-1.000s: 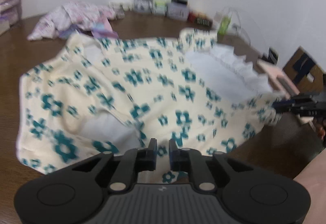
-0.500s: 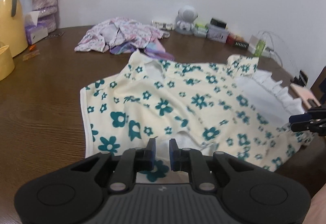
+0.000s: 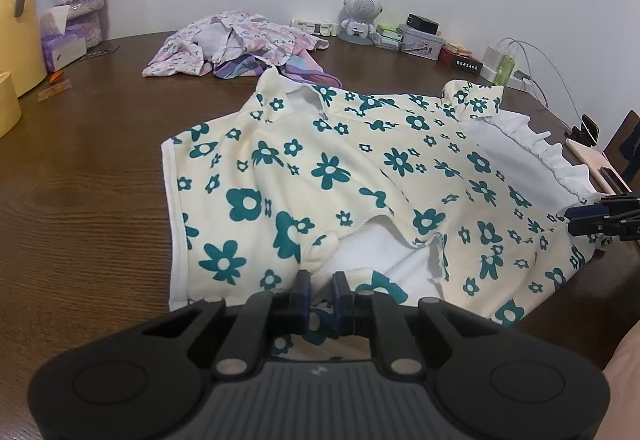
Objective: Fold clothes
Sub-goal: 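Release the dress with both grippers and pull them back above it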
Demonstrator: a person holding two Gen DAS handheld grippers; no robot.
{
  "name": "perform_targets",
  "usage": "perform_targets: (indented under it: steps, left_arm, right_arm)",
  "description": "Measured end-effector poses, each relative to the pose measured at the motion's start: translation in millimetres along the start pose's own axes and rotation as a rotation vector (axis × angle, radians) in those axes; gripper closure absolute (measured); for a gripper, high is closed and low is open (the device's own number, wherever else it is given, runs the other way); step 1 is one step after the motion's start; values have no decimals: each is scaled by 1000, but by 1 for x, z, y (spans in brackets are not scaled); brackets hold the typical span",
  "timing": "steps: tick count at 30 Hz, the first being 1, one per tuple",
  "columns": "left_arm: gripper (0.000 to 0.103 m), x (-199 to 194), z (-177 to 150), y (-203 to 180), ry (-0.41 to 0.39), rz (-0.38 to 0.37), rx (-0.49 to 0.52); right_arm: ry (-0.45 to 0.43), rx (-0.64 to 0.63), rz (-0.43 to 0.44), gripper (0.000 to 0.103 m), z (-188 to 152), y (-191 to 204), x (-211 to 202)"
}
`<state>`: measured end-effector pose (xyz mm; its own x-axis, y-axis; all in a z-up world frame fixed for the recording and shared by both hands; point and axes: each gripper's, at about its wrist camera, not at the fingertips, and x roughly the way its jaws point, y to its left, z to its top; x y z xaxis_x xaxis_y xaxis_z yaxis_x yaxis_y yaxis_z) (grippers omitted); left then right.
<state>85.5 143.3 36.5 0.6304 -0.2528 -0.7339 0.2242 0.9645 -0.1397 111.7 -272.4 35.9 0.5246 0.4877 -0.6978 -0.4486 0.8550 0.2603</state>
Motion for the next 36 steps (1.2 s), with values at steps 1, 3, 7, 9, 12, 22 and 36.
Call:
perform_targets:
  steps: [1,3,7,9,12,22,36]
  left_arm:
    - [92,-3,1,1,-13,-5,-10]
    - [84,-13,2,2,-49,-17,-30]
    - [41,-40,-2,-4,-133,15,-11]
    - [31,-50,-6,-9,-150,41,3]
    - [13,-60,-15,-18,-154,58,15]
    - [11,-72,-38,-55,-139,115,-26]
    - [11,-76,-45,-80,-157,178,-119]
  right_arm:
    - [-3,-2,-1,67,0,1,-1]
    - [-33,1,3,67,1,3,-8]
    - [-143,-12,-5,47,1,6,-37]
    - [-181,-28,-32,33,0,8,-49]
    - [-185,-38,-96,23,-7,8,-61]
    - [-222,-74,-275,0,-41,14,-83]
    - [-272,129,-350,0,-65,18,-91]
